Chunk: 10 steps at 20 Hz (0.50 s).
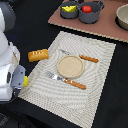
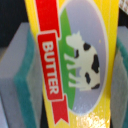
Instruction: Interact with the objects in diverse but meaningful ways.
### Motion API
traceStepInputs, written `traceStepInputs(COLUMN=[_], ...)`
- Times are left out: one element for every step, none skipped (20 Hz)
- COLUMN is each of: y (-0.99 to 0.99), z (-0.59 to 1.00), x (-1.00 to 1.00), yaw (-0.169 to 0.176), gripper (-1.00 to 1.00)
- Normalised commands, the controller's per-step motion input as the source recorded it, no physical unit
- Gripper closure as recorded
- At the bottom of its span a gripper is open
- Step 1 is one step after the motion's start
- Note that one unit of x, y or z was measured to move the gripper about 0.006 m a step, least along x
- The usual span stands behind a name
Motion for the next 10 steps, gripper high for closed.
traceStepInputs(y=[0.39,0.42,0.44,0.47,0.46,0.49,0.49,0.49,0.50,0.50], z=[0.91,0.97,0.99,1.00,1.00,1.00,1.00,1.00,1.00,1.00], x=[-0.67,-0.63,-0.60,-0.55,-0.44,-0.25,0.00,0.22,0.43,0.59], yaw=[0.027,0.035,0.042,0.056,0.065,0.061,0.047,0.045,0.044,0.040], gripper=[1.00,1.00,1.00,1.00,1.00,1.00,1.00,1.00,1.00,1.00])
